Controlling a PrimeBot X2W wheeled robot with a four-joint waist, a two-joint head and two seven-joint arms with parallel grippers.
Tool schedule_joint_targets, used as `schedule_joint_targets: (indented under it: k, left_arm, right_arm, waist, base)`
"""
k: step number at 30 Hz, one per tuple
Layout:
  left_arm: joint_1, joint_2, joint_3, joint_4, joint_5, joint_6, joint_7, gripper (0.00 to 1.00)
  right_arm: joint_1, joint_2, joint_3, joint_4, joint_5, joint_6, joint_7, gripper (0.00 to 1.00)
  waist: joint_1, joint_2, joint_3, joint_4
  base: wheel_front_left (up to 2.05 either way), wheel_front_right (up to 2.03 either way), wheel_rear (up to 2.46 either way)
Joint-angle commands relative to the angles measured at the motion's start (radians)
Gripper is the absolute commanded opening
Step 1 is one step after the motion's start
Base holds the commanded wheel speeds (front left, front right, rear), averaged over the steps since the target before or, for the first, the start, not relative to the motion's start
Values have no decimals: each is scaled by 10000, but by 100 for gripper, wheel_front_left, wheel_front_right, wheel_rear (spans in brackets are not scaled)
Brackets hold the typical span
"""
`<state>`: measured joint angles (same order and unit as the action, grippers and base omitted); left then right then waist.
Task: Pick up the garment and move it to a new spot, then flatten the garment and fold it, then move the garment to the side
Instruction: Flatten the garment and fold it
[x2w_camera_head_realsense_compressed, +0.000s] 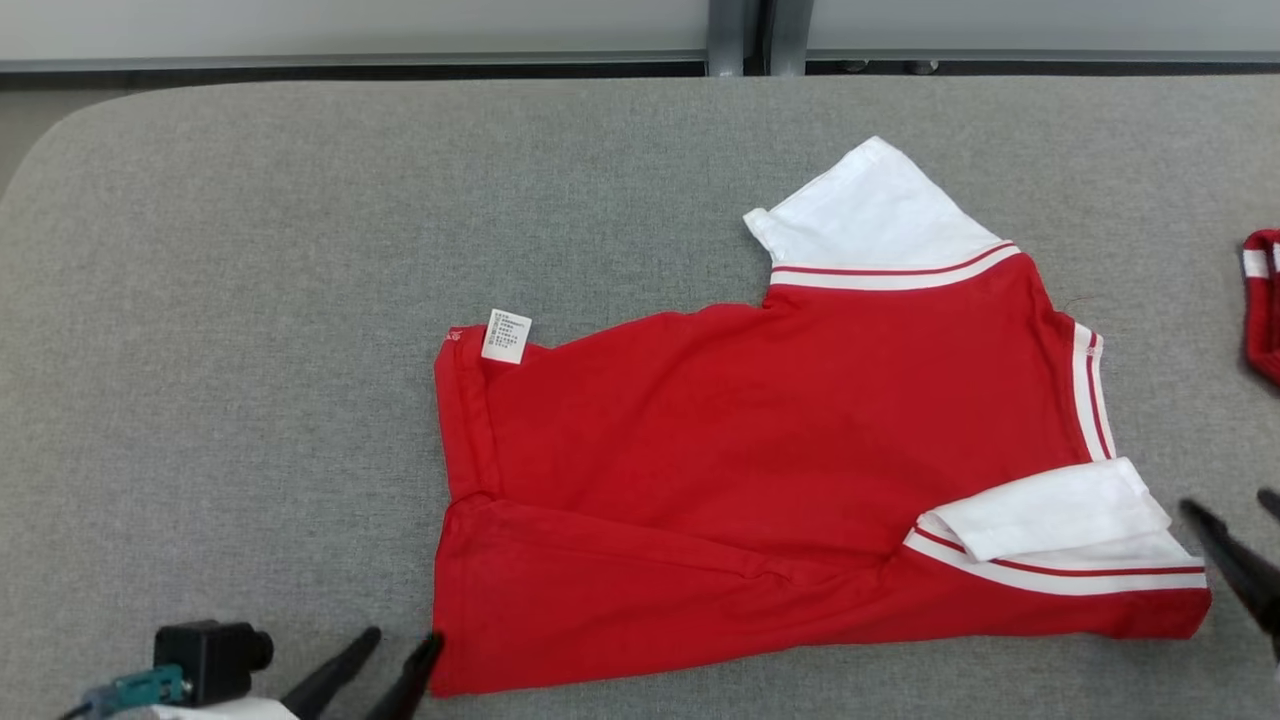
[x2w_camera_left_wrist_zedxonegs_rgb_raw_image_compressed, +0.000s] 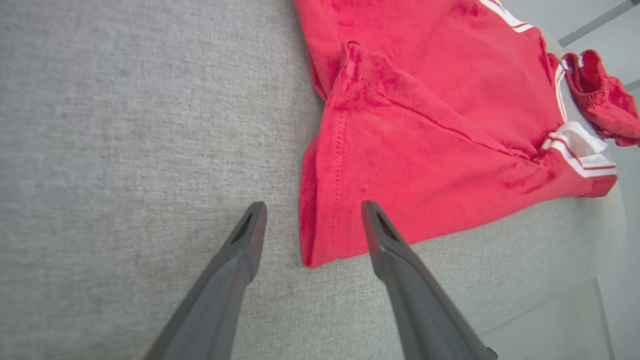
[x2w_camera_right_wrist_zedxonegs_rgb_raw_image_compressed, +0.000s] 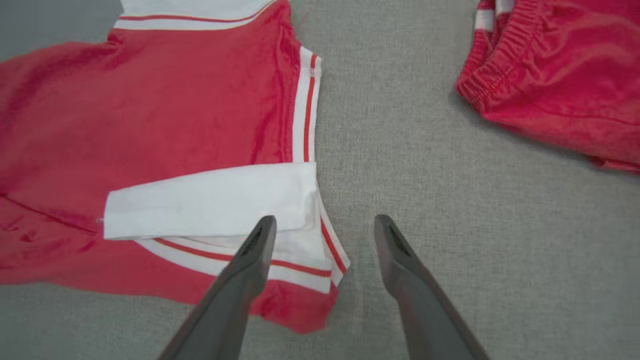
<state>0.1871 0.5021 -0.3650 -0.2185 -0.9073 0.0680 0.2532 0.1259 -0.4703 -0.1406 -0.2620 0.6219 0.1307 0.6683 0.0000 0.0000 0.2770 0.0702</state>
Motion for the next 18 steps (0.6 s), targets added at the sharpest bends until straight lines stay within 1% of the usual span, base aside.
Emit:
schedule_joint_targets:
  k: [1, 3, 5, 6, 9, 10, 13, 16, 18]
  left_arm:
    - [-190, 33, 68, -74, 60, 41, -49, 100]
    - [-636, 213, 353, -234, 170, 112, -72, 100]
    - [-1324, 395, 501, -252, 461, 178, 5, 100]
    - [-1769, 378, 497, -200, 594, 191, 76, 100]
    - [-3304, 165, 310, 90, 795, 75, 393, 100]
    - [-3866, 108, 205, 305, 941, 25, 510, 100]
    - [-5236, -104, -185, 924, 1286, -191, 854, 100]
    - [-6332, -446, -589, 1504, 1480, -472, 1079, 100]
    - [-6789, -640, -894, 1873, 1523, -689, 1265, 100]
  right_arm:
    - [-235, -57, -29, -111, 52, 0, 18, 100]
    - [-744, -298, -154, -496, 125, 0, 149, 100]
    - [-1512, -619, -41, -728, 20, 0, 387, 100]
    - [-1988, -773, 108, -727, -80, 0, 502, 100]
    - [-3609, -905, 641, -387, -196, 0, 946, 100]
    - [-4220, -933, 880, -121, -329, 0, 1085, 100]
    - [-6083, -714, 1629, 866, -706, 0, 1445, 100]
    - [-7617, -288, 2247, 2167, -1148, 0, 1451, 100]
    - [-8419, -159, 2615, 2987, -1420, 0, 1385, 100]
  waist:
    - [0, 0, 183, 31]
    - [0, 0, 569, 79]
    - [0, 0, 1017, 171]
    - [0, 0, 1217, 235]
    - [0, 0, 1889, 493]
    - [0, 0, 2053, 578]
    - [0, 0, 2582, 769]
    - [0, 0, 2882, 1050]
    - [0, 0, 2947, 1253]
  base:
    - [0, 0, 0]
    - [0, 0, 0]
    - [0, 0, 0]
    - [0, 0, 0]
    - [0, 0, 0]
    - [0, 0, 0]
    - [0, 0, 0]
    - [0, 0, 0]
    - [0, 0, 0]
